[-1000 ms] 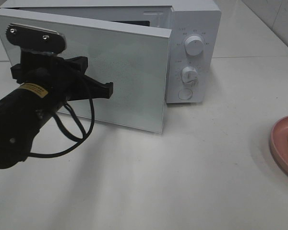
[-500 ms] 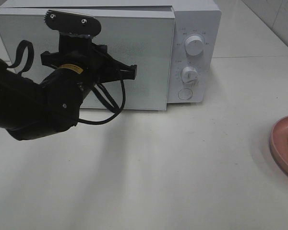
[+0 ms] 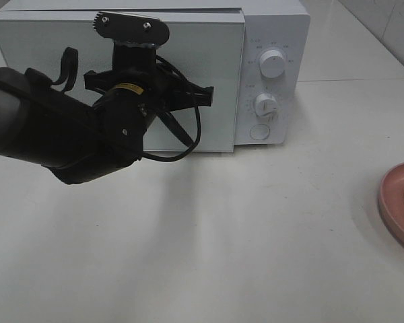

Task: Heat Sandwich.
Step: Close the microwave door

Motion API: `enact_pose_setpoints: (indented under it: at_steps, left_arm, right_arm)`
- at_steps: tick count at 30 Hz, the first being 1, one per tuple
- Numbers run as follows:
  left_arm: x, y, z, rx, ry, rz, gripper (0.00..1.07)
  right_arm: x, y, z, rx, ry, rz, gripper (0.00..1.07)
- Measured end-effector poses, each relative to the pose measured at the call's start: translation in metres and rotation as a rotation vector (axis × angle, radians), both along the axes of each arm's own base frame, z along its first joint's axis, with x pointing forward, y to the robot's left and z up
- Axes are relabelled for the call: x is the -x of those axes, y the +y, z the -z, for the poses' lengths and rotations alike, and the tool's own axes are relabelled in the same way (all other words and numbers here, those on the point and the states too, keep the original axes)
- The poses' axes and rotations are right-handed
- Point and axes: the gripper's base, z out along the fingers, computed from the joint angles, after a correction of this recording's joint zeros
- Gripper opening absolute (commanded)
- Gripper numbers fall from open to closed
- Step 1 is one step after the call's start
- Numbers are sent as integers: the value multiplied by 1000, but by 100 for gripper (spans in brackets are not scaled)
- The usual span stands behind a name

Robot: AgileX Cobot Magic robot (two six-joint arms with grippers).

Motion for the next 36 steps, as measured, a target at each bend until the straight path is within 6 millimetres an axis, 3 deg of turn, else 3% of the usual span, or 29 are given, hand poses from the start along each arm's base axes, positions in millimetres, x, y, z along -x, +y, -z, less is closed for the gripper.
enact_pose_setpoints:
  at_steps: [16,29,36]
  left_arm:
    - [-19,-1,3,-17,48,26,0]
    - [-17,-2,3,-23,52,30,0]
    - [-5,2,-4,-41,14,-7,0]
  right_arm:
    - [0,0,0,0,0,0,76]
    - [0,0,0,0,0,0,76]
    - [0,0,0,0,0,0,76]
